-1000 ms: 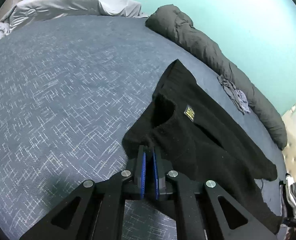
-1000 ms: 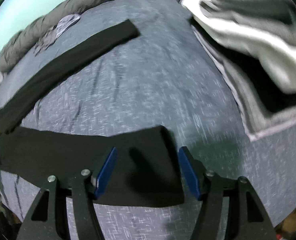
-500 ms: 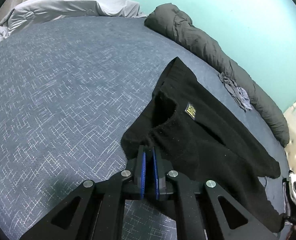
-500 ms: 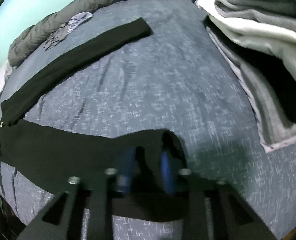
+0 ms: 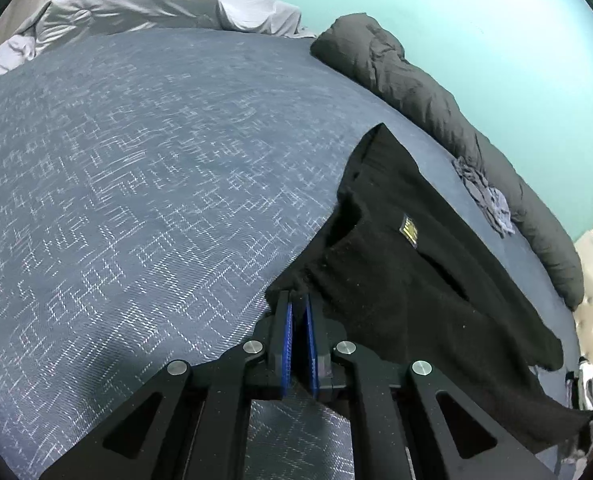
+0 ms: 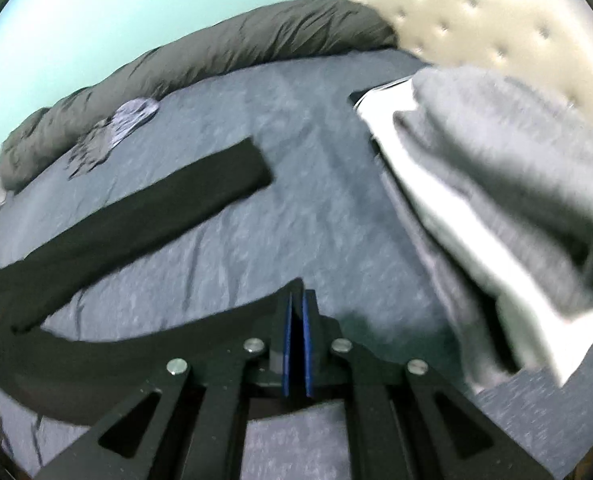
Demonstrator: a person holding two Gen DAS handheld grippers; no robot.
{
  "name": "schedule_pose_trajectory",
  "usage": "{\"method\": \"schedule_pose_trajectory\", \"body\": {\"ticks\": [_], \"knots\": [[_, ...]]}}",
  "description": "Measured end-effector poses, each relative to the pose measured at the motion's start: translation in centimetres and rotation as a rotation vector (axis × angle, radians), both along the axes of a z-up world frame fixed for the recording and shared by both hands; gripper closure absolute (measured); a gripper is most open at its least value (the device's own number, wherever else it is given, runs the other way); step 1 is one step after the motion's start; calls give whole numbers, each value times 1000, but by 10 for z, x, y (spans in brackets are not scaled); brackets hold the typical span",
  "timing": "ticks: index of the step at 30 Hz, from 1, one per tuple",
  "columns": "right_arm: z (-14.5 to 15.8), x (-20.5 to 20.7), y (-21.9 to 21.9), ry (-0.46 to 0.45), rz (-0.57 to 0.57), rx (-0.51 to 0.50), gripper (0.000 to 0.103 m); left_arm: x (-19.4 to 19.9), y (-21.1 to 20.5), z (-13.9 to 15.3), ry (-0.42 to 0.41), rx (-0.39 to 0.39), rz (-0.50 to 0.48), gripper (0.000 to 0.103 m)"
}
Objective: Fold clothes
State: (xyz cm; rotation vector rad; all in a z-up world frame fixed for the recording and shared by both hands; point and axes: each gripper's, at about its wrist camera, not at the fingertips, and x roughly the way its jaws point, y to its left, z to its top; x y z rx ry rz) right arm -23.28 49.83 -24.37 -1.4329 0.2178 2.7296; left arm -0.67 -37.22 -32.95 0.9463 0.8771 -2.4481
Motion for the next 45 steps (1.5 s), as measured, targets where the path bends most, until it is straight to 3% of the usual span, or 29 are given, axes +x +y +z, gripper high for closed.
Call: {"method": "schedule_pose_trajectory", "body": {"ticks": [5,9,11,12,15,19,23,27,29,31,33,34,43,45], "knots": [[-13,-16,8,-50,-78,17,99,4,-4,-3,3,14,19,97],[-13,-34,11,-10,-102,49,98,3,-3,-4,1,17,18,97],[-13,-35,10,-15,-82,63,93,2,-3,-4,0,17,17,97],[-13,-35,9,-18,-72,70,86,2,-3,-5,-1,17,16,97],[-18,-14,6,-8,8,-17,53,1,-2,-5,-2,18,15,97],[-51,21,7,-99,57,-105,48,2,-3,-6,-2,24,19,97],[-82,39,20,-150,0,-208,44,4,-4,-7,0,38,28,97],[-96,37,26,-135,-52,-294,44,3,-2,-7,-5,28,29,97],[-99,32,23,-139,-55,-285,48,2,-2,-7,-7,24,27,97],[-103,28,22,-149,-67,-259,76,1,-2,-6,-8,20,23,97],[-103,27,24,-148,-82,-247,93,1,-2,-5,-5,17,18,97],[-98,29,26,-140,-82,-245,96,2,-2,-3,0,17,18,97],[-15,51,42,-63,-42,-189,98,26,-7,28,98,46,21,97],[-11,57,44,-83,-31,-165,98,31,-8,29,103,69,25,97]]}}
